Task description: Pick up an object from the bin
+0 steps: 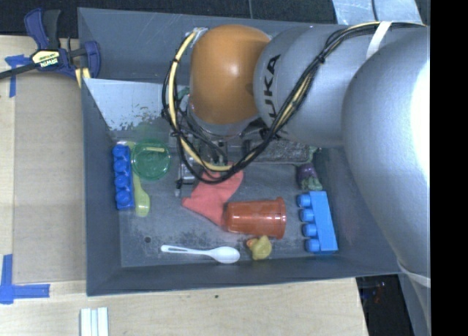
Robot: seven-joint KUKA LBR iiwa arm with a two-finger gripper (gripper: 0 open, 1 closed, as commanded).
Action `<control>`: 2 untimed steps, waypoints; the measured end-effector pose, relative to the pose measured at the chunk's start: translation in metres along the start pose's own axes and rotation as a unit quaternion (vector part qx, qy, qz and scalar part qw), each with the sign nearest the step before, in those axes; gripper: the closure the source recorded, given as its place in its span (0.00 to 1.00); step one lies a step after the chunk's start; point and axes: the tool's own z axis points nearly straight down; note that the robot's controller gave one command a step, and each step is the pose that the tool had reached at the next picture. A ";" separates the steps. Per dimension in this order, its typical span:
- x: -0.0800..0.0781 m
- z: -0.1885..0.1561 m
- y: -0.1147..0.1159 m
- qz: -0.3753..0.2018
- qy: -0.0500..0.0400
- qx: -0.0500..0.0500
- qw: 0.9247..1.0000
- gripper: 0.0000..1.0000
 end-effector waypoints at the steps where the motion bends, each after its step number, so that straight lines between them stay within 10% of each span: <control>1: -0.001 -0.005 -0.001 0.002 -0.003 -0.001 1.000 0.00; 2: 0.012 0.011 -0.055 0.030 -0.003 -0.001 1.000 0.00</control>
Offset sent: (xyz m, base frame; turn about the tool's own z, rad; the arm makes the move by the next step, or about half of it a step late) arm -0.0141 -0.0660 -0.0142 0.0722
